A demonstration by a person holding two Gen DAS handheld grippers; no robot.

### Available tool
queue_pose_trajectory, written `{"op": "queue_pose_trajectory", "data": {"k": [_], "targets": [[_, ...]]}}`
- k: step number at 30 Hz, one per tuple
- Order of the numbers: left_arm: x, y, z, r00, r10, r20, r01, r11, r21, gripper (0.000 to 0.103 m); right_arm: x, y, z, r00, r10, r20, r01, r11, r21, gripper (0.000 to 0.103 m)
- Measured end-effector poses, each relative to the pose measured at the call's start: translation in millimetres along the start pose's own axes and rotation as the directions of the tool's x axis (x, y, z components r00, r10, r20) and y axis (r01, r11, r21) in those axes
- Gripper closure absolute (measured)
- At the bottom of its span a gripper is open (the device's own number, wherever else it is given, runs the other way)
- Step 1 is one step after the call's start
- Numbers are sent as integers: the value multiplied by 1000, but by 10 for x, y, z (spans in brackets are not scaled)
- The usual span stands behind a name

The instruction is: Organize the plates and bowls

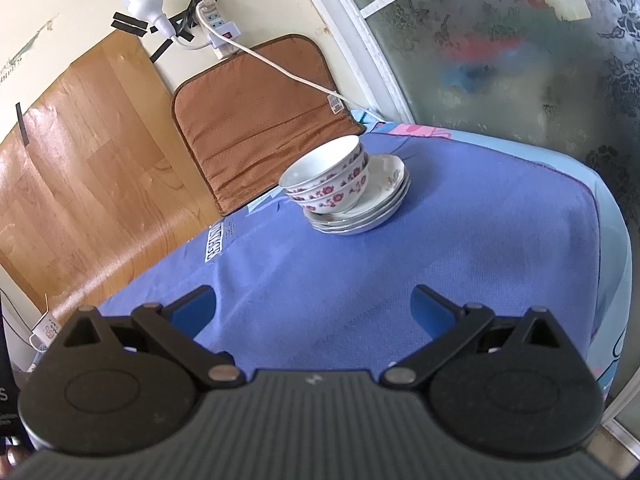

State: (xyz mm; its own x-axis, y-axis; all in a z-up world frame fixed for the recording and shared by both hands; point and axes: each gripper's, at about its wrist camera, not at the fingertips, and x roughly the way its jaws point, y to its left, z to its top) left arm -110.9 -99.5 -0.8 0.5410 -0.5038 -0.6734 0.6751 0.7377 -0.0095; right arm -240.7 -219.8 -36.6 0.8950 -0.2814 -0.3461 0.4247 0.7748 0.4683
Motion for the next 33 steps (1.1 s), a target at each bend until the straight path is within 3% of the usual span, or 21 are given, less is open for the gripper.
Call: {"op": "queue_pose_trajectory", "data": {"k": [21, 33], "targets": [[51, 22, 5, 999, 0, -42, -2, 999, -38, 0, -33, 12, -24, 1000, 1, 13, -1, 1000, -8, 0], [7, 24, 27, 1000, -6, -25, 5, 1000, -28, 0, -44, 4, 6, 1000, 6, 25, -5, 1000, -23, 0]]}}
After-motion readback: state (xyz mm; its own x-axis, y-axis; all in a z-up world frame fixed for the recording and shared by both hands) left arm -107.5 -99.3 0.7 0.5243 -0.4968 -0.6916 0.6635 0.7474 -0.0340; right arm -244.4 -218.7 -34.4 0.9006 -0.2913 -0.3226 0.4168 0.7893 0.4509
